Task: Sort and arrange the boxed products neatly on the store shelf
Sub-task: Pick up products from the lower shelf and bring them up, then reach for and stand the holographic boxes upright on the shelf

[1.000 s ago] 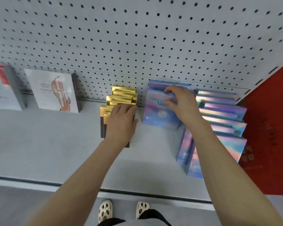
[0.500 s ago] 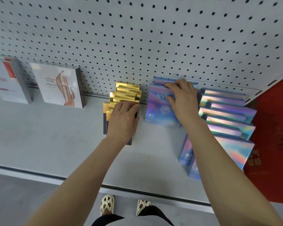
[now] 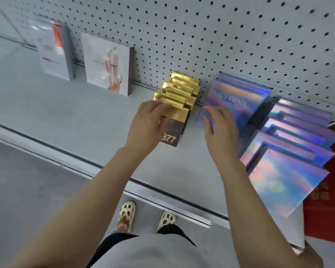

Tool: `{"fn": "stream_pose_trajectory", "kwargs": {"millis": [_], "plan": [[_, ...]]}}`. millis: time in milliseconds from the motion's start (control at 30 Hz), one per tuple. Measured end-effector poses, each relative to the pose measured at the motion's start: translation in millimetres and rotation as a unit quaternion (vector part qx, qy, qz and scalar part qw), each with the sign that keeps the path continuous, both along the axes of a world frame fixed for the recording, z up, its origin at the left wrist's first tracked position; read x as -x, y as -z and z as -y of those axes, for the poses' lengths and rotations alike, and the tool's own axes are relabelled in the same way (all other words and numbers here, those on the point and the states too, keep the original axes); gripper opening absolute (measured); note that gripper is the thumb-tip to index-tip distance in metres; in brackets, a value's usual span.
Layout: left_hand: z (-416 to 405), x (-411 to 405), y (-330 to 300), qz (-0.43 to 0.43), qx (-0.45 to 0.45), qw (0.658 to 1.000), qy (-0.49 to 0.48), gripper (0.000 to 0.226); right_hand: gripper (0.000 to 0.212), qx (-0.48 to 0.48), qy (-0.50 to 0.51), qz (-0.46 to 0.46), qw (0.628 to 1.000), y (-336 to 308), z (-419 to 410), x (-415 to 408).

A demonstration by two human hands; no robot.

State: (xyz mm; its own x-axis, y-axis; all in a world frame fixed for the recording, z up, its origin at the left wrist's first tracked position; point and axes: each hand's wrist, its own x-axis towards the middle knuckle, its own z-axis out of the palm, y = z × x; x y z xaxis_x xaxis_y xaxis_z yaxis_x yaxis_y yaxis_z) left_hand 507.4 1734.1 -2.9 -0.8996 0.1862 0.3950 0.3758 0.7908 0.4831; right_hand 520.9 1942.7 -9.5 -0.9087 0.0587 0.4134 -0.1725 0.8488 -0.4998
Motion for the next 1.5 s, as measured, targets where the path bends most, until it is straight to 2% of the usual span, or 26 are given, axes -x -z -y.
{"fn": "stream_pose_trajectory", "kwargs": {"millis": [333, 600, 833, 1033, 1267, 1400, 1500], "plan": [[169, -94, 41, 0.073, -0.106, 0.975, -0.183, 0.026, 0.026, -0.002, -0.16, 0.106, 0.981, 39, 165, -60], [375, -169, 68, 0.136, -0.157, 0.927, -0.312, 0.024, 0.027, -0.023, -0.265, 0.122, 0.956, 51, 379, -59], [524, -199, 76, 0.169, -0.164, 0.889, -0.394, 0.024, 0.03, -0.039, -0.337, 0.137, 0.931, 56, 544, -43], [630, -167, 82, 0.173, -0.162, 0.872, -0.428, 0.025, 0.029, -0.058, -0.363, 0.124, 0.922, 50, 654, 12], [753, -80, 71, 0.158, -0.15, 0.874, -0.434, 0.025, 0.034, -0.042, -0.353, 0.125, 0.926, 39, 778, 109], [822, -22, 56, 0.167, -0.148, 0.876, -0.428, 0.027, 0.037, -0.046, -0.324, 0.113, 0.938, 27, 842, 170], [869, 21, 48, 0.168, -0.138, 0.888, -0.406, 0.028, 0.051, -0.099, -0.272, 0.148, 0.946, 25, 882, 220]]}}
